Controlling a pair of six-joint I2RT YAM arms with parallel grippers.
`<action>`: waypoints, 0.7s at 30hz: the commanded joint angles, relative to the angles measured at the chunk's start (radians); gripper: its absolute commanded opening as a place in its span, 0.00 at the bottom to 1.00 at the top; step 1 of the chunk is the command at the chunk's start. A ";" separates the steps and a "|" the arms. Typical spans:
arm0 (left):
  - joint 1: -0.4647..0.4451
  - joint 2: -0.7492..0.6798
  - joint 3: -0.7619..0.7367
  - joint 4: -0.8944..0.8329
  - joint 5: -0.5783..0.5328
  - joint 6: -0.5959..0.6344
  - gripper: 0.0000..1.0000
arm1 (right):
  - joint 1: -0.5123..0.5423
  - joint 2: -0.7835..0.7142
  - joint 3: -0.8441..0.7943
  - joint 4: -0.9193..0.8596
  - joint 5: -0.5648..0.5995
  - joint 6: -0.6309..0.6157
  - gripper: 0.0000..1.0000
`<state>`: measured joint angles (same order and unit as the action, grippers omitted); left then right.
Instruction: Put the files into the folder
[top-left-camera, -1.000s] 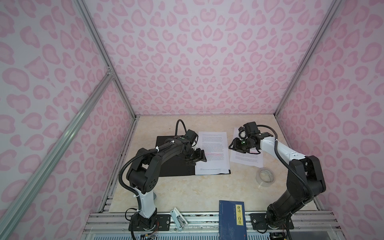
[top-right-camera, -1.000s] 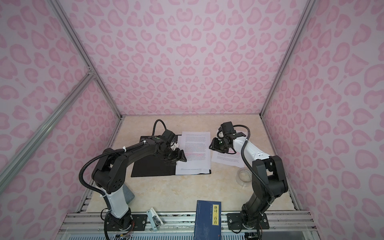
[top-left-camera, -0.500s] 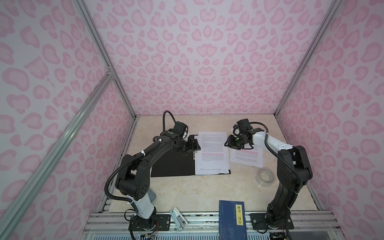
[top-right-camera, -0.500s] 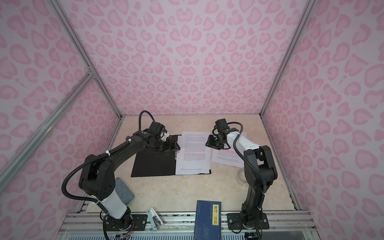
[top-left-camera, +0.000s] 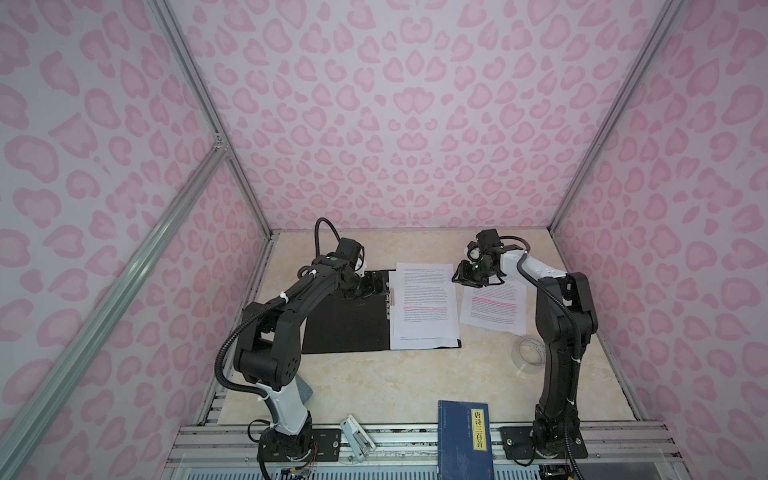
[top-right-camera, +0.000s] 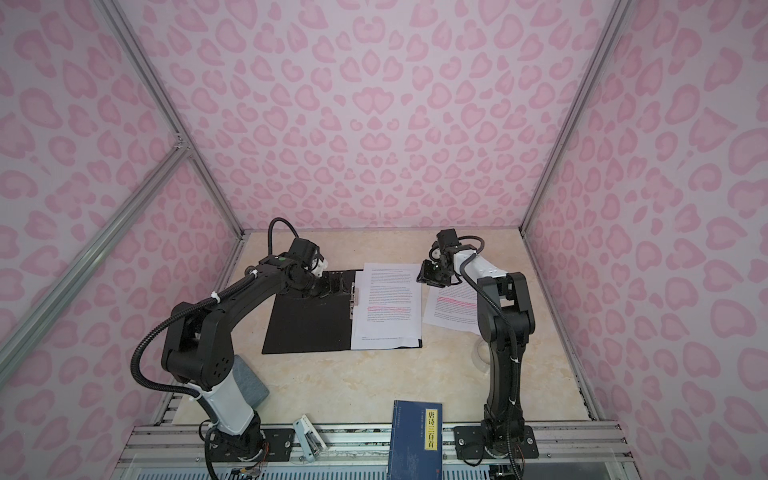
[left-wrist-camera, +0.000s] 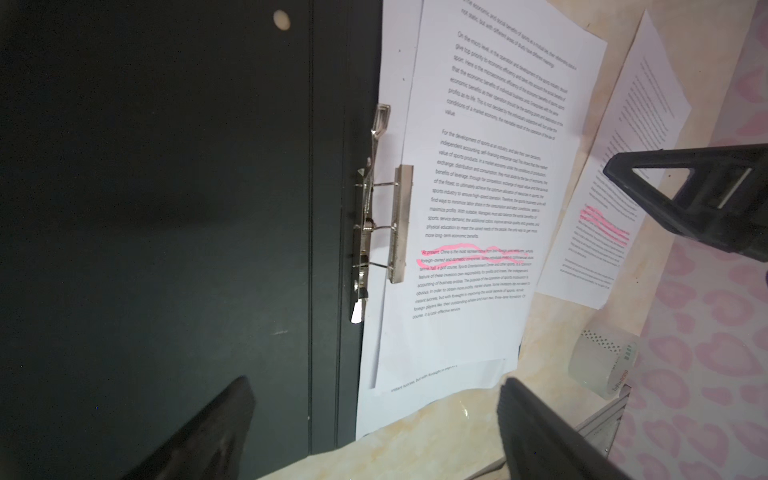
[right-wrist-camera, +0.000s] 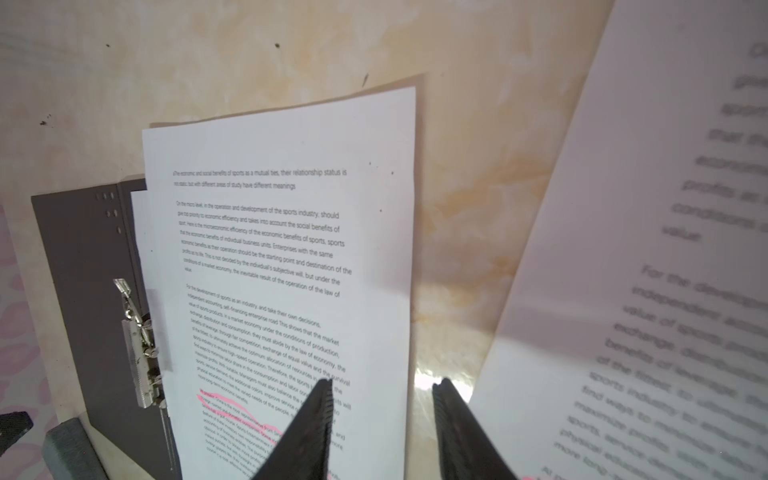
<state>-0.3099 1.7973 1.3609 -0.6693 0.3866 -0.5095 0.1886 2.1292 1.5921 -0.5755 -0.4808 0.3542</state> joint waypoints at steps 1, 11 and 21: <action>0.002 0.026 0.005 0.007 0.009 0.065 0.94 | 0.000 0.036 0.015 -0.028 -0.026 -0.032 0.43; 0.002 0.127 0.038 -0.007 -0.003 0.212 0.95 | 0.005 0.093 0.063 -0.085 -0.063 -0.078 0.42; 0.002 0.131 0.045 0.014 -0.011 0.239 0.94 | 0.037 0.102 0.100 -0.173 -0.047 -0.141 0.42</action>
<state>-0.3088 1.9350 1.3914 -0.6571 0.3851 -0.2951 0.2245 2.2295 1.6966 -0.7017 -0.5388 0.2401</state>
